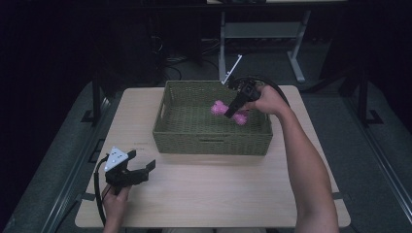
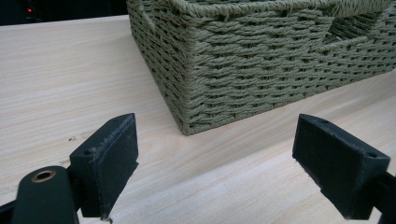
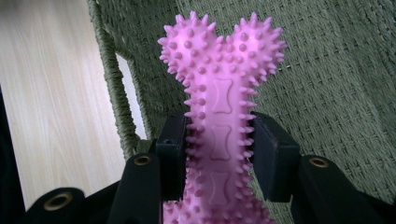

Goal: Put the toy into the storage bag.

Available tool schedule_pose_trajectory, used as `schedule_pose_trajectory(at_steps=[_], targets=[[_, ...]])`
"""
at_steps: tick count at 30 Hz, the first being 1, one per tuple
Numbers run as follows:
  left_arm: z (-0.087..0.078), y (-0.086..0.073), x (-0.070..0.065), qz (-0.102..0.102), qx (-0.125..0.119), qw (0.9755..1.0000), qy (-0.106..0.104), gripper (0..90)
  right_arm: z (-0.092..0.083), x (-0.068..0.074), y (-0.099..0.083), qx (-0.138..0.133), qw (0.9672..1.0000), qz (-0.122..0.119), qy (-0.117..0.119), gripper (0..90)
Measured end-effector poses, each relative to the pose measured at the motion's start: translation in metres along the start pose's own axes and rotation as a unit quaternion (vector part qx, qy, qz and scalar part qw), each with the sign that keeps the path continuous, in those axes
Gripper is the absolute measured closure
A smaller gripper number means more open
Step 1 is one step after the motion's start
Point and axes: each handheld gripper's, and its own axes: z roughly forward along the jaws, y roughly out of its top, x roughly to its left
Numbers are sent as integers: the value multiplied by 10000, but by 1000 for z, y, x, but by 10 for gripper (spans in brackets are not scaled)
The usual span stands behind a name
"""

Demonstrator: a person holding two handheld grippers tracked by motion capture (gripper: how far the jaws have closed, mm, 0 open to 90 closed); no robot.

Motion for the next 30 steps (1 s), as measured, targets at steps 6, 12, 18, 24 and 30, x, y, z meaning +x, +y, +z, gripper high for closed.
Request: schedule_pose_trajectory(at_steps=[6,12,18,24,30], targets=[[0,0,-1,-21,-9,10000,-13,138,6,-1,0,40,10000,17,29,580],[0,0,-1,-6,-2,10000,-11,138,15,-6,-3,35,9999,103,89,580],[0,0,-1,-10,-6,10000,0,139,25,-9,-6,112,9998,123,109,579],[0,0,-1,9,-1,10000,-9,138,29,-9,-8,97,9998,131,147,579],[2,1,-2,-20,4,10000,-10,139,33,-11,-12,104,9997,171,169,579]])
